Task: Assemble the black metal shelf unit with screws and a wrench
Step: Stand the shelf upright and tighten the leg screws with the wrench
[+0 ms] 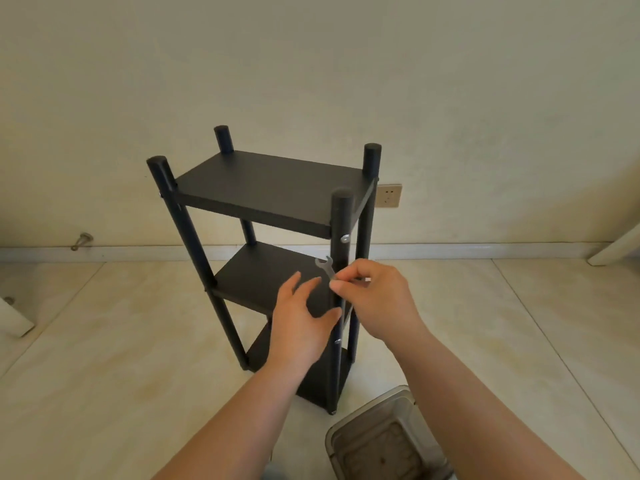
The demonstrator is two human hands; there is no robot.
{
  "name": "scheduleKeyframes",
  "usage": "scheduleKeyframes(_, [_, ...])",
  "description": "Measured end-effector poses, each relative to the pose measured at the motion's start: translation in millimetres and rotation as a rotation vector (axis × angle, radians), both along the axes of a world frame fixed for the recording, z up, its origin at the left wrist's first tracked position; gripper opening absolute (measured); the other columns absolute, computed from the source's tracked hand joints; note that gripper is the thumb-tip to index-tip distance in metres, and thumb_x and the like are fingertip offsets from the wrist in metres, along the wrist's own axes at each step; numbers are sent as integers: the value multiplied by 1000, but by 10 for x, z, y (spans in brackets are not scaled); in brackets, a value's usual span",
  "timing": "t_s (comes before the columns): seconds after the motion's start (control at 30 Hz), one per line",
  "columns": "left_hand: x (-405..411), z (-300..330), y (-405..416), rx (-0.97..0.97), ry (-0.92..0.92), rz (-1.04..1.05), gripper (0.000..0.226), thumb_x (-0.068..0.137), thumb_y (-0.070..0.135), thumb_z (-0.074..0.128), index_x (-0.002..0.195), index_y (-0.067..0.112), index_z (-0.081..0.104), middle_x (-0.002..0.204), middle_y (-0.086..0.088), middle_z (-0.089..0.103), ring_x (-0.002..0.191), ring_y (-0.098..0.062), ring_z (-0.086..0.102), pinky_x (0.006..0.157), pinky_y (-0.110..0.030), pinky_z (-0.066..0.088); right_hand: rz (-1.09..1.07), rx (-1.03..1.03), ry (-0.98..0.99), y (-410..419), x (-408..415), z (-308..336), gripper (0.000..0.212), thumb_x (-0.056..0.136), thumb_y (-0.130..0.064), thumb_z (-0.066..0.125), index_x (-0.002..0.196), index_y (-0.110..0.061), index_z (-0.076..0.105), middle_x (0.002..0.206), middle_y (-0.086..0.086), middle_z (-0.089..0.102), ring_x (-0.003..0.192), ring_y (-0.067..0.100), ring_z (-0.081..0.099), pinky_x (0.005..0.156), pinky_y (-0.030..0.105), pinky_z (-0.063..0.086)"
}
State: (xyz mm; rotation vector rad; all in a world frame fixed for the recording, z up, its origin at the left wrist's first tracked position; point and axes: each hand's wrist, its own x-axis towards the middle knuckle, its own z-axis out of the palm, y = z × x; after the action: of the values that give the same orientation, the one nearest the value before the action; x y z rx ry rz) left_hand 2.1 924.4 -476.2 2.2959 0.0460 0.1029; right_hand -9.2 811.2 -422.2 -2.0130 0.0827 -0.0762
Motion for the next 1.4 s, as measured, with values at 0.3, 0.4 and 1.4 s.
scheduleKeyframes(0.3, [-273, 84, 189, -270, -148, 89, 23, 87, 21, 63, 108, 30, 58, 97, 16, 62, 88, 2, 59, 73, -5, 44, 348, -38, 67, 88, -74, 107, 12, 88, -21, 64, 77, -26, 63, 84, -11, 64, 82, 1, 59, 72, 13, 44])
scheduleKeyframes(0.4, [-262, 102, 213, -369, -140, 100, 34, 83, 15, 70, 108, 33, 55, 95, 24, 61, 85, 16, 58, 74, 0, 44, 400, 41, 225, -127, 2, 213, 11, 89, -15, 62, 79, -18, 63, 87, -2, 70, 77, 7, 67, 66, 18, 53])
scheduleKeyframes(1.4, [-120, 161, 389, -402, -228, 70, 33, 80, 16, 73, 105, 30, 56, 91, 26, 60, 84, 21, 56, 69, 3, 41, 121, 41, -79, 340, 239, 232, 14, 93, -13, 57, 89, -25, 61, 80, -8, 63, 75, 6, 61, 71, 16, 50])
